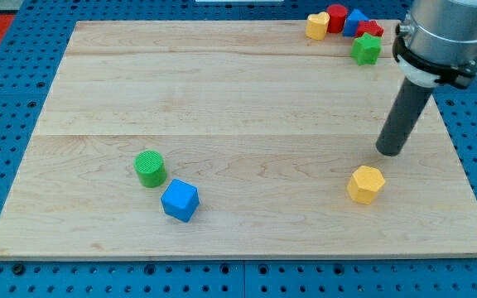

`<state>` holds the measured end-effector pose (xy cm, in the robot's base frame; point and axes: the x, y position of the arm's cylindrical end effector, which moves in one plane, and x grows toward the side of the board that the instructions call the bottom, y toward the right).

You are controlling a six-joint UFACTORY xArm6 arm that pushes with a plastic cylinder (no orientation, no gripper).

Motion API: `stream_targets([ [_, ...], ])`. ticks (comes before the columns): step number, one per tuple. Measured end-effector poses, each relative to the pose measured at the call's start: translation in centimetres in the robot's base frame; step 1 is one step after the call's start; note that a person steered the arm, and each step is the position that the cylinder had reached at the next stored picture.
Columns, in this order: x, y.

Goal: Move the yellow hexagon to the bottom center of the board

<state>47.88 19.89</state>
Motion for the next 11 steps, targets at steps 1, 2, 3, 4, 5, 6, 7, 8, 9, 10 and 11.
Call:
stream_targets([
  [1,1.9,0.1],
  [2,2.9,-0.3],
  [3,3.2,-1.3],
  [4,4.4,-2.4],
  [5,5.1,-3.4],
  [6,5.4,-3.6],
  [7,5.6,-3.8],
  [8,5.6,-3.8],
  [9,7.0,-3.7],
  [10,9.9,-3.7],
  [11,10.3,-4.6],
])
